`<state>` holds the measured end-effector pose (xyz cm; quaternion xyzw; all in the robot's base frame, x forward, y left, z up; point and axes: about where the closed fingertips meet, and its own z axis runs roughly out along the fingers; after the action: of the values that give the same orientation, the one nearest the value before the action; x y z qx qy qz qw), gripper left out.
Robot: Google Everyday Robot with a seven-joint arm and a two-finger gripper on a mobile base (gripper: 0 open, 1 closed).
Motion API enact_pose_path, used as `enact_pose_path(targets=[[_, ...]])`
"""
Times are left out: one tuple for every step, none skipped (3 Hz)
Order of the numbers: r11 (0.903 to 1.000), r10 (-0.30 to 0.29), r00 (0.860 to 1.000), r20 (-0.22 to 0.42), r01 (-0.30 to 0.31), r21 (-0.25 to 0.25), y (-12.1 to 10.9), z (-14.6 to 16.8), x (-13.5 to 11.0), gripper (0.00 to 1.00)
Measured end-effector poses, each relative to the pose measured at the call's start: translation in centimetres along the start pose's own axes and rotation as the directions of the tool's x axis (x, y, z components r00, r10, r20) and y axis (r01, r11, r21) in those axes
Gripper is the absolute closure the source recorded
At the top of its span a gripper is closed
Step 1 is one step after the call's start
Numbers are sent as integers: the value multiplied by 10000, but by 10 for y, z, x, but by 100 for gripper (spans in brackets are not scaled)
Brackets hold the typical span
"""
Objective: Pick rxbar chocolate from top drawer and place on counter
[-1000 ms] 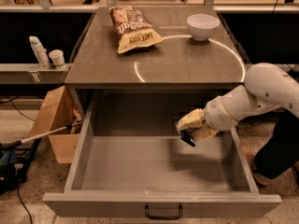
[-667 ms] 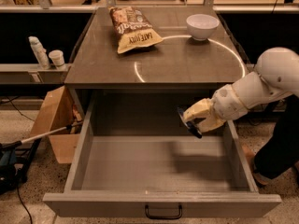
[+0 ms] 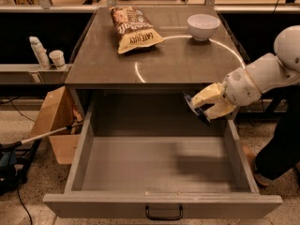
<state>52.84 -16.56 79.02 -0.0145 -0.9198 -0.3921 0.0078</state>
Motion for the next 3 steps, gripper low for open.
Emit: enact_pose_path(targets=[[9999,-151,9997,197,152,-66,11,-17,-5,100],[9997,-249,9991,333,251,-62,20,-28,-13,100],[9996,-282,9986,439,284,-52,26,-33,-20,100]])
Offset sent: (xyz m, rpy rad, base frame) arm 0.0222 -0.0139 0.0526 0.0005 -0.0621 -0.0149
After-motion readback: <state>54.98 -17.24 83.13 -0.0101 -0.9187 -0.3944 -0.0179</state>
